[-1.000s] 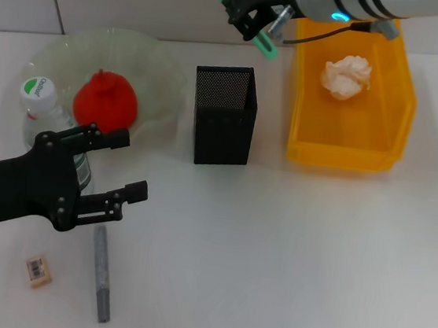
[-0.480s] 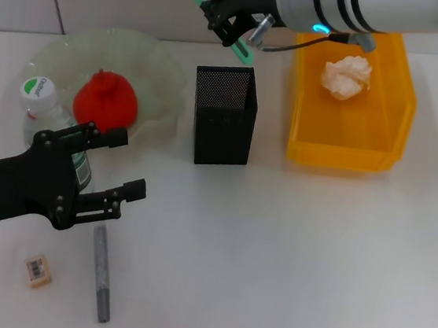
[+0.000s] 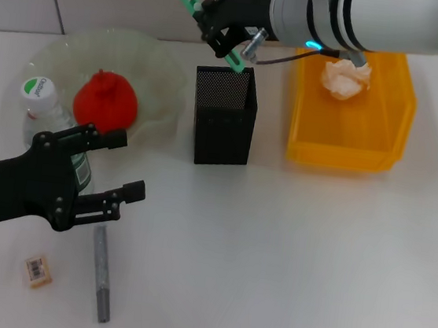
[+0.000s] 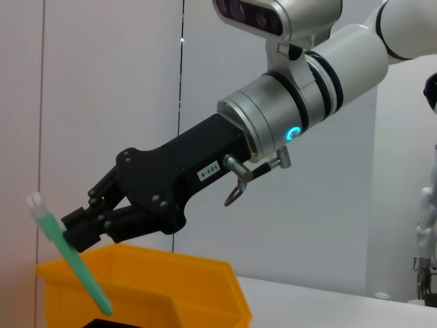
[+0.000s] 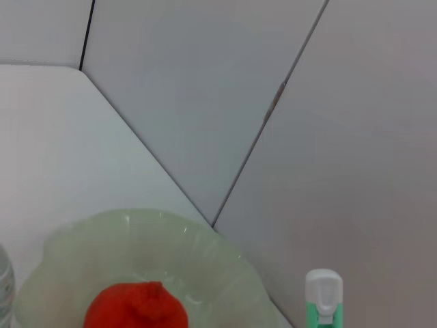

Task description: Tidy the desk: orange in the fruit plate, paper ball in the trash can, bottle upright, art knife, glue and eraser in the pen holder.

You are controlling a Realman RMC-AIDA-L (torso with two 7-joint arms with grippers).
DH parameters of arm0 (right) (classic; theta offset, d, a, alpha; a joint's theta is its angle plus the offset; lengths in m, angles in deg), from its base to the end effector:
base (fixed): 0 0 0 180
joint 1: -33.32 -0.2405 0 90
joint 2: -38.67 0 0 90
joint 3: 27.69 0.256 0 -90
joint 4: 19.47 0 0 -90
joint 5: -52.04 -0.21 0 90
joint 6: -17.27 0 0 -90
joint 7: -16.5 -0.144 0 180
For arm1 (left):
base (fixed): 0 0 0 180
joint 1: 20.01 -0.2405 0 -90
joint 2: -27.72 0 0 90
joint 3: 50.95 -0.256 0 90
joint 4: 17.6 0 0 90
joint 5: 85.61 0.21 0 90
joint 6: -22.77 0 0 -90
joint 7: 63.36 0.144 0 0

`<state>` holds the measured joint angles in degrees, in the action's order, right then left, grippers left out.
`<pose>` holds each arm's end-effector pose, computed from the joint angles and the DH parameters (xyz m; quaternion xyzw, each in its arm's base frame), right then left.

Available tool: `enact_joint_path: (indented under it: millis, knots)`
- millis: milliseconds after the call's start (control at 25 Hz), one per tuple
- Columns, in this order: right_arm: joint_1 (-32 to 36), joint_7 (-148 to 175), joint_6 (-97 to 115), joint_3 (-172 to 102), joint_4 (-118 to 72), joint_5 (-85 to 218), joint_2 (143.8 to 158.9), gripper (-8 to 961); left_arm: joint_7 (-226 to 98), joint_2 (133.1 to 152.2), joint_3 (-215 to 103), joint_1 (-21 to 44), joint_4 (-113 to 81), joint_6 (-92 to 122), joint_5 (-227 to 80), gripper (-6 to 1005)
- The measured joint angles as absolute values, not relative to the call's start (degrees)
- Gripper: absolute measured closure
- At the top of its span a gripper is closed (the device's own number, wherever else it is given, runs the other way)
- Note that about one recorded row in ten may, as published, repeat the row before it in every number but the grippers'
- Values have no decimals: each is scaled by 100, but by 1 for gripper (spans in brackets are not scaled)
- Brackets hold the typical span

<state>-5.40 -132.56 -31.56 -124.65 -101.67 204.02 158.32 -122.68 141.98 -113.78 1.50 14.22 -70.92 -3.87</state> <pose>0.0573 0.4057 -0.0279 -0.9285 0.0698 0.0150 0.3643 -0.2617 0.2909 0.0057 -0.9206 -0.0893 -0.3531 0.1409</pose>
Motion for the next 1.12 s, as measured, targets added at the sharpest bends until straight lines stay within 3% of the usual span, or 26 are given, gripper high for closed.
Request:
enact_joint_path:
  millis: [1120]
  knots:
    - [295, -13102, -2111, -12659, -10041, 19689, 15840, 868, -12259, 14206, -11414, 103, 1422, -7092, -387, 213]
